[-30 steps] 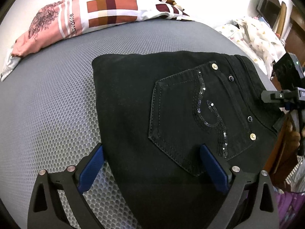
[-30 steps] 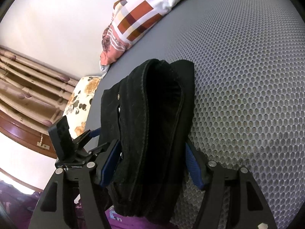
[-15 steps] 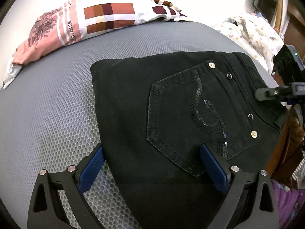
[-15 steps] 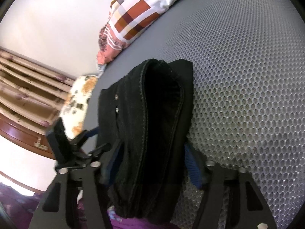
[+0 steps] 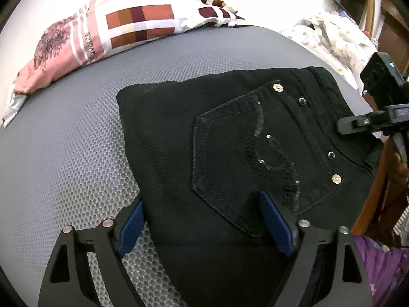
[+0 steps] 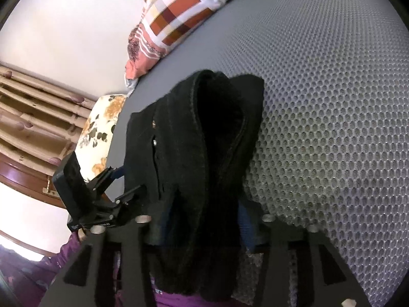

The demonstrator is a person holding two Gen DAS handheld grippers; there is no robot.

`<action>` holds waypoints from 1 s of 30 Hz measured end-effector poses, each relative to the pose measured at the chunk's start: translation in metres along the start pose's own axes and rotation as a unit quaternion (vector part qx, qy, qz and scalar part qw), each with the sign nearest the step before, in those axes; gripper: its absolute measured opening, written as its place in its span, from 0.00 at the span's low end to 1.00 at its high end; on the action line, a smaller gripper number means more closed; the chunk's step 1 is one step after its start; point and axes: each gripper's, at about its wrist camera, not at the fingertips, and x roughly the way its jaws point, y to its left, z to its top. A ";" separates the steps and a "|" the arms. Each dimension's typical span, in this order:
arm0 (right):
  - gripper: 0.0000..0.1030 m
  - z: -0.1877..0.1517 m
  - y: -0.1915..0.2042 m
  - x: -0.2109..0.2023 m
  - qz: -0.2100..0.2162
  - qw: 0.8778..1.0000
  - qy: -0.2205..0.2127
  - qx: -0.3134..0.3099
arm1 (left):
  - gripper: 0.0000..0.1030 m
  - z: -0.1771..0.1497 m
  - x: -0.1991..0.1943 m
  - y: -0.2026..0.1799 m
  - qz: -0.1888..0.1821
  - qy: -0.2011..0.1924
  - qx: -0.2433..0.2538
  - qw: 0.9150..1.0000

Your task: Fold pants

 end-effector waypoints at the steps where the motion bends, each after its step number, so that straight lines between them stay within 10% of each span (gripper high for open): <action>1: 0.60 0.003 0.002 0.002 0.009 1.000 0.001 0.001 | 0.86 0.000 0.001 0.001 -0.003 0.002 -0.003 1.000; 6: 0.65 0.009 0.016 0.013 -0.004 1.000 -0.001 -0.027 | 0.88 0.003 0.005 0.006 -0.021 0.008 -0.016 1.000; 9: 0.41 0.008 0.020 0.015 -0.035 0.998 0.002 -0.048 | 0.85 0.002 0.005 0.004 -0.022 0.000 -0.013 1.000; 22: 0.38 -0.001 0.003 0.004 0.001 1.000 -0.013 -0.027 | 0.43 0.003 -0.011 0.014 -0.010 -0.024 -0.019 0.999; 30: 0.35 -0.006 0.000 -0.005 0.016 1.000 -0.011 -0.022 | 0.55 0.006 -0.010 0.047 -0.079 0.001 -0.075 0.994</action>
